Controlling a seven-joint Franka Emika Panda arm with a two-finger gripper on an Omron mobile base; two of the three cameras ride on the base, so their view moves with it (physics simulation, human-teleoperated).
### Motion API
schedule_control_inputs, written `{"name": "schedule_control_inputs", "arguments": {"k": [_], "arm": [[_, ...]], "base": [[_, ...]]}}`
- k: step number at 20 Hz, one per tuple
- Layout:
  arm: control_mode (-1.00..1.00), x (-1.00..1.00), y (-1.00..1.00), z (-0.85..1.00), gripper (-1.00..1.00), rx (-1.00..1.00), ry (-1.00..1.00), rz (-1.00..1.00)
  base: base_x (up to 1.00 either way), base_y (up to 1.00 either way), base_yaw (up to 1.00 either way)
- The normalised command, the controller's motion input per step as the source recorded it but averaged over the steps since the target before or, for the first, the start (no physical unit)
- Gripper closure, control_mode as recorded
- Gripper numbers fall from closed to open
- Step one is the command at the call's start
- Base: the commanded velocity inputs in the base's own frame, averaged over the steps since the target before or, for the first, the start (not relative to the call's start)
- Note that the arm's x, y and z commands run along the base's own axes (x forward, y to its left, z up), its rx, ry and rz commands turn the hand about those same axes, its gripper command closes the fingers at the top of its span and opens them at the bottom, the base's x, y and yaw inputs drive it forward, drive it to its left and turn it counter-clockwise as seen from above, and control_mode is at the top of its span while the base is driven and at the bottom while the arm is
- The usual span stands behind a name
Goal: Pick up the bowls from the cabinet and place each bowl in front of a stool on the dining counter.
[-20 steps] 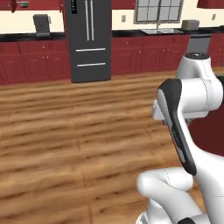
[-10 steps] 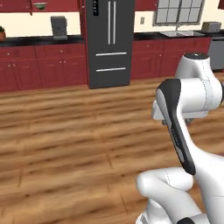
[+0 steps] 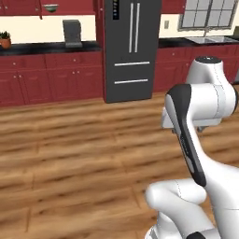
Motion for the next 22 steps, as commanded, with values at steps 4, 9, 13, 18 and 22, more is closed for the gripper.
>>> {"name": "schedule_control_inputs", "arguments": {"k": [4,9,13,18,22], "arm": [[1.0,0.0,0.0,0.0,-1.0,0.0,0.0,0.0],[1.0,0.0,0.0,0.0,-1.0,0.0,0.0,0.0],[1.0,0.0,0.0,0.0,-1.0,0.0,0.0,0.0],[1.0,0.0,0.0,0.0,-1.0,0.0,0.0,0.0],[1.0,0.0,0.0,0.0,-1.0,0.0,0.0,0.0]], "base": [[1.0,0.42,0.04],[1.0,0.56,0.01],[1.0,0.53,0.01],[1.0,0.27,0.08],[1.0,0.09,0.14]]}}
